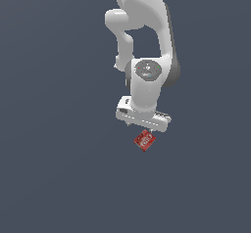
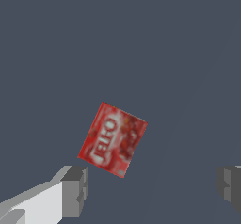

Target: Pick up the object and move it to a goal position.

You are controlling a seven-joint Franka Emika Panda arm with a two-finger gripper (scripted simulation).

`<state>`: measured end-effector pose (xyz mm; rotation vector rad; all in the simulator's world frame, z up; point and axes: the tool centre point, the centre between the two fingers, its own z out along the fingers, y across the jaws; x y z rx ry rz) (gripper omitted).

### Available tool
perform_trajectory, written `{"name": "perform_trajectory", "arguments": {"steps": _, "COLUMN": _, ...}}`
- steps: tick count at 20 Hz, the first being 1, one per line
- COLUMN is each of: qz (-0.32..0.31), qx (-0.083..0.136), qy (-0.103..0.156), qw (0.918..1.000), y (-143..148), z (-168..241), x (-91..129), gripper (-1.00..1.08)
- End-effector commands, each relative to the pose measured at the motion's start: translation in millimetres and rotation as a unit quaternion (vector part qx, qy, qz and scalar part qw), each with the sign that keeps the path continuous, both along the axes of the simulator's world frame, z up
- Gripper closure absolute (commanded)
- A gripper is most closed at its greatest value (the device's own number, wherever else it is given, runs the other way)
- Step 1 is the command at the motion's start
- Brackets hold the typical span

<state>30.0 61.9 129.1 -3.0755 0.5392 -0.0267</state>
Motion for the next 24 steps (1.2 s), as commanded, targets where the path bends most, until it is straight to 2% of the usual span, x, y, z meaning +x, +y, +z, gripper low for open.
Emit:
{"name": "perform_trajectory", "arguments": {"steps": 1, "qz": -0.031, "qx": 0.000, "qy": 0.002, "qw": 0.9995, "y": 4.8, "z": -8.9, "x": 1.7, "gripper": -0.92}}
{"name": "perform_trajectory", "arguments": {"steps": 13, "qz": -0.163, "qx": -0.003, "qy": 0.010, "qw": 0.9866, "y": 25.3, "z": -47.9, "x": 6.6, "gripper": -0.92}}
{"name": "perform_trajectory", "arguments": {"steps": 24, "qz": -0.213, "qx": -0.006, "qy": 0.012, "qw": 0.9769, "y": 33.1, "z": -63.3, "x": 7.7, "gripper": -0.92}}
